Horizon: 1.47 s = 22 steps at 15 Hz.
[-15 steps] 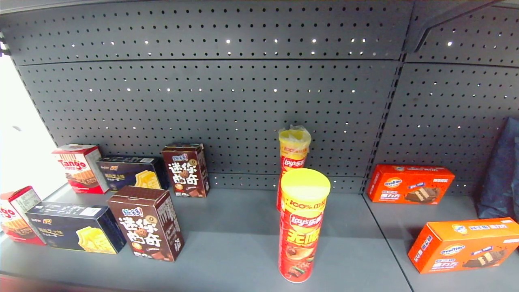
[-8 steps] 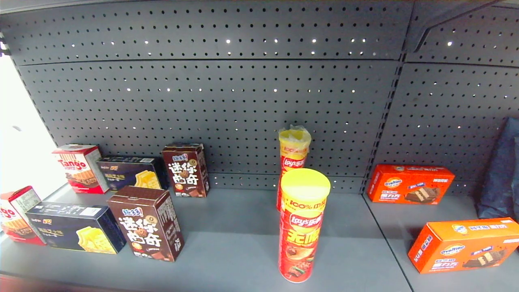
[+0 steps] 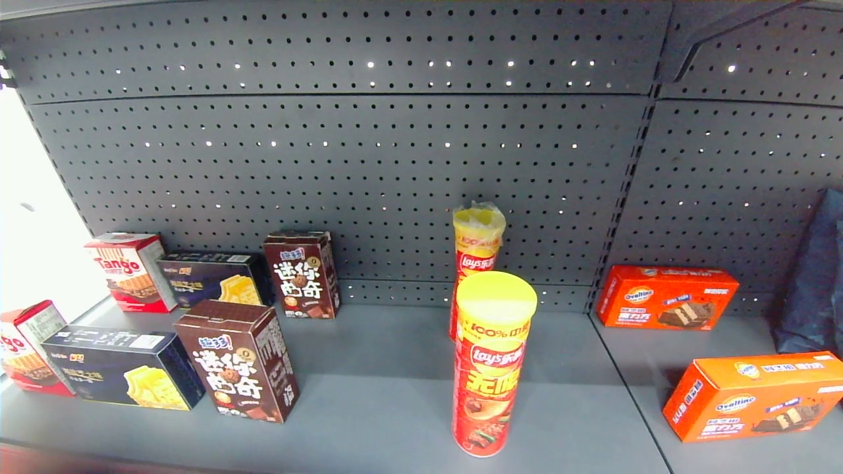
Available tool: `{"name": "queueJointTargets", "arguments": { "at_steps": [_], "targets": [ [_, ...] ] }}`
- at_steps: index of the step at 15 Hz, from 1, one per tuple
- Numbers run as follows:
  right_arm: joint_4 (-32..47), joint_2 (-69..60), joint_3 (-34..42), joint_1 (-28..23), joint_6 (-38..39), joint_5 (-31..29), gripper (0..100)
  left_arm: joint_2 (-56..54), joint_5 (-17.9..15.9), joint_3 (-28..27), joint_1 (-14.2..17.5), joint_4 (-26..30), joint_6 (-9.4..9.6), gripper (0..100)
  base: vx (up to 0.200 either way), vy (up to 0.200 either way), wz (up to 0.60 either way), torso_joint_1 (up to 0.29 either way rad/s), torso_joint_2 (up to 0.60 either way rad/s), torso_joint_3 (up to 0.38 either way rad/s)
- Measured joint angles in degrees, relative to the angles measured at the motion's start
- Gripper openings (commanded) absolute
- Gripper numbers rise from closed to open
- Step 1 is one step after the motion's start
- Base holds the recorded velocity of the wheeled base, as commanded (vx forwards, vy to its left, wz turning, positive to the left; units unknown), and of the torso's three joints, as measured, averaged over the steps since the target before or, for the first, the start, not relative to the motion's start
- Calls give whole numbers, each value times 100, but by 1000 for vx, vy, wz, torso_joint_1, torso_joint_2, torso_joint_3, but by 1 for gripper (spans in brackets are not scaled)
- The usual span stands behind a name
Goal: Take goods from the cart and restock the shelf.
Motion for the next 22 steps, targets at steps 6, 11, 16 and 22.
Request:
{"name": "queueJointTargets", "arguments": {
  "at_steps": [6, 11, 16, 22],
  "targets": [
    [2, -2, 0, 0, 0, 2, 100, -5, 5, -2, 0, -4, 0, 100, 0, 0, -100, 3, 1, 0],
    [2, -2, 0, 0, 0, 0, 100, -5, -4, 0, 0, -4, 6, 100, 0, 0, 0, 0, 0, 0],
    [0, -2, 0, 2, 0, -2, 100, -5, -4, 0, 2, -1, 6, 100, 0, 0, 0, 0, 0, 0],
    [0, -2, 0, 0, 0, 0, 100, -5, -2, 0, 0, -4, 5, 100, 0, 0, 0, 0, 0, 0]
  ]
}}
